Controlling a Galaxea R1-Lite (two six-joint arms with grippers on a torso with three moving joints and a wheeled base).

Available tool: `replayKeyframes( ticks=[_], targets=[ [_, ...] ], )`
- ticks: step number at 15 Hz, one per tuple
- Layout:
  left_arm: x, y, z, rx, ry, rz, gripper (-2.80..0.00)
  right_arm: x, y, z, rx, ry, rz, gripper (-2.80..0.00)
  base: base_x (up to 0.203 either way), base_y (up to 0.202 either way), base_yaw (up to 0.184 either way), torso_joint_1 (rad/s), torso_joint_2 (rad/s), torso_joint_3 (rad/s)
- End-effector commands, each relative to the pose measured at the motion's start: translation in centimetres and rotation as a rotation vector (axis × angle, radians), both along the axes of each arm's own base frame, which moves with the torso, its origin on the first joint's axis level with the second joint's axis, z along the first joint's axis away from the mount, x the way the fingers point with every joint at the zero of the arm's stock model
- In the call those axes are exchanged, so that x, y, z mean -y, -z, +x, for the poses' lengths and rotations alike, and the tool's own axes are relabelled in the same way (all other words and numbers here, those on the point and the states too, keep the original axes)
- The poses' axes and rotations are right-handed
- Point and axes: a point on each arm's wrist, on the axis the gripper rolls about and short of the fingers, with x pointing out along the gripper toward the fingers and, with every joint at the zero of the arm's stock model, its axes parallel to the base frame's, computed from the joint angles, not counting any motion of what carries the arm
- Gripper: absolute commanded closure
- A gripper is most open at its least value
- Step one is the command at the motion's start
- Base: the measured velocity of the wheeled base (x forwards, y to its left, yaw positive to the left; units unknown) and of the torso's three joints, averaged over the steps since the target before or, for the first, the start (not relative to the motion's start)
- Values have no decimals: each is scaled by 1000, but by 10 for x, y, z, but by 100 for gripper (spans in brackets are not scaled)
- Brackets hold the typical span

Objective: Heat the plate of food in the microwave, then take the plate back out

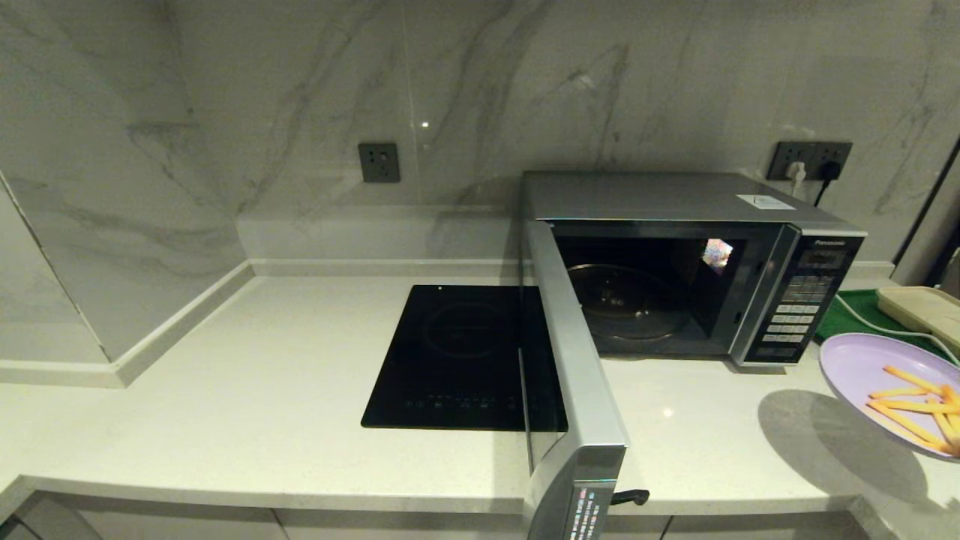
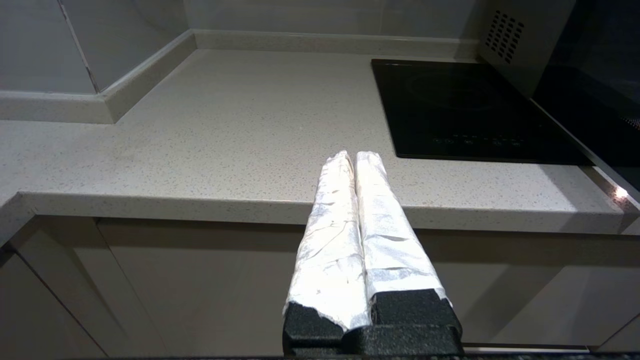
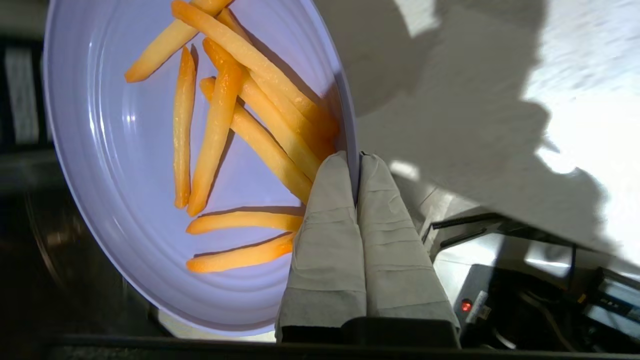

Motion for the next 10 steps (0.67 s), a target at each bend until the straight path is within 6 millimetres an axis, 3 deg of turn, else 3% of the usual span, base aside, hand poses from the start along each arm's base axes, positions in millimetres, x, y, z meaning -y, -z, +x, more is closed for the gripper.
replayKeyframes(
  ticks=[1,7,10],
  targets=[
    [0,0,0,1,-1,-1,0,28,16,-5,-36,98,47,0,0,0,0,0,0,0],
    [0,0,0,1,1,-1,0,98,72,-14,-77,238,111,0,0,0,0,0,0,0],
    [0,0,0,3,-1,-1,0,115,92,-14,-83,259,117,0,0,0,0,0,0,0]
  ],
)
